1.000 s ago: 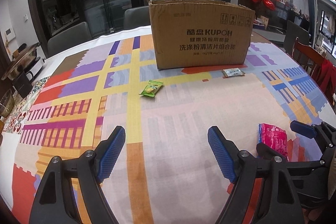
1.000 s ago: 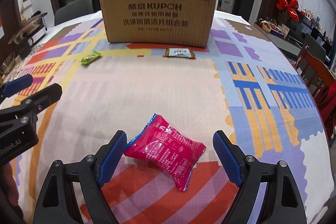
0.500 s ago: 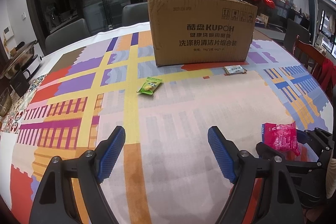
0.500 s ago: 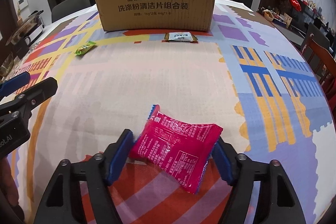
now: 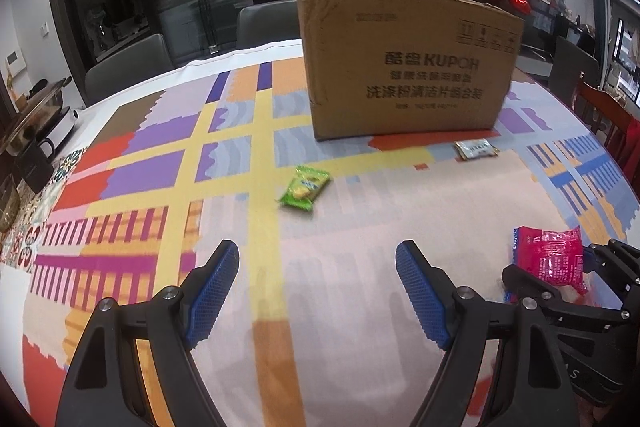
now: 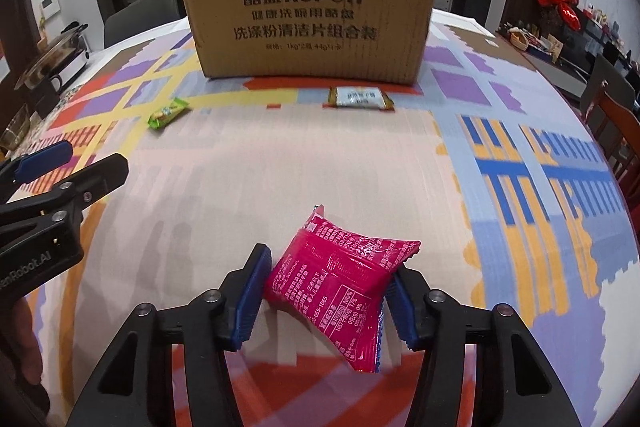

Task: Organize snacks
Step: 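Close the right tool on the pink packet, then close left tool on green candy packet while right tool holds pink packet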

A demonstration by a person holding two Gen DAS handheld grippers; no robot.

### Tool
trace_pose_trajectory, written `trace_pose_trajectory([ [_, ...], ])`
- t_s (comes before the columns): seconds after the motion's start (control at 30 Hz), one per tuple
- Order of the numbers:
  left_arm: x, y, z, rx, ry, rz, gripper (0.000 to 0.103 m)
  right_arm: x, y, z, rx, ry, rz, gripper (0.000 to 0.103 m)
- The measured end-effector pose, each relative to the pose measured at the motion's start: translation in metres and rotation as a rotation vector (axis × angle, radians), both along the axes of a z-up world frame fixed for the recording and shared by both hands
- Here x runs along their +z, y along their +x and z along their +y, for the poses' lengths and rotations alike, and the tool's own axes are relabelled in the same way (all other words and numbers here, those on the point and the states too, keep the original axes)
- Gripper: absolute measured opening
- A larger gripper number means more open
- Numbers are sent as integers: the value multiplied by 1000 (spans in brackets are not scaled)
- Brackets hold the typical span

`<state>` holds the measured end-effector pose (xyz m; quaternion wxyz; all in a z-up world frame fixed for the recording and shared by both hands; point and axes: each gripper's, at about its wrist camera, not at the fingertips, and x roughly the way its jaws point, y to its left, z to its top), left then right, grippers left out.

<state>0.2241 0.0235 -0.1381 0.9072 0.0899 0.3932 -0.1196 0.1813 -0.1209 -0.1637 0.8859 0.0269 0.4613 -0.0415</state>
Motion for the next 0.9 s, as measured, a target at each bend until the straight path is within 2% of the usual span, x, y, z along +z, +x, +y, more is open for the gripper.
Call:
trace_pose_trajectory([
  [0.23,-5,39,-2,-17,10,8,79,7,34,4,3,1,-15,56],
  [0.47,-16,69,-9,-49,23,36,67,6,63,3,-2,8,-6,56],
  [0.63,-19,82,-10,-48,27,39,65,5,78,0,-6,17,-4,56],
  [0.9,-32,89,-12,-57,29,79,46,2,91,1,8,26,-1,56],
])
